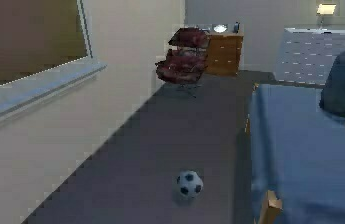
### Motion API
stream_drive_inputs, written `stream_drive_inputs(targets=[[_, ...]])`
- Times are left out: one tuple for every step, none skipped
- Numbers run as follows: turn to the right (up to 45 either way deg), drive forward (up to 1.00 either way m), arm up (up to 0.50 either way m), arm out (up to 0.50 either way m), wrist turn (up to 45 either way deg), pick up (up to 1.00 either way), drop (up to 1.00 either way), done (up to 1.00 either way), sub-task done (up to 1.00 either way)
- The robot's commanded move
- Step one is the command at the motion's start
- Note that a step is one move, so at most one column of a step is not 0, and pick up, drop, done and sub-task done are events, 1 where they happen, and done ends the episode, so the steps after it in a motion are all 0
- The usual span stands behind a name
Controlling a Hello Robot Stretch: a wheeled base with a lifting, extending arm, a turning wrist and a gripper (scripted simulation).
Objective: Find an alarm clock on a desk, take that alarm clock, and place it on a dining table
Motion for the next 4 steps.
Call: stream_drive_inputs(targets=[[0.0,0.45,0.0,0.0,0.0,0.0,0.0,0.0,0.0],[15.0,0.0,0.0,0.0,0.0,0.0,0.0,0.0,0.0],[0.0,1.0,0.0,0.0,0.0,0.0,0.0,0.0,0.0],[0.0,1.0,0.0,0.0,0.0,0.0,0.0,0.0,0.0]])
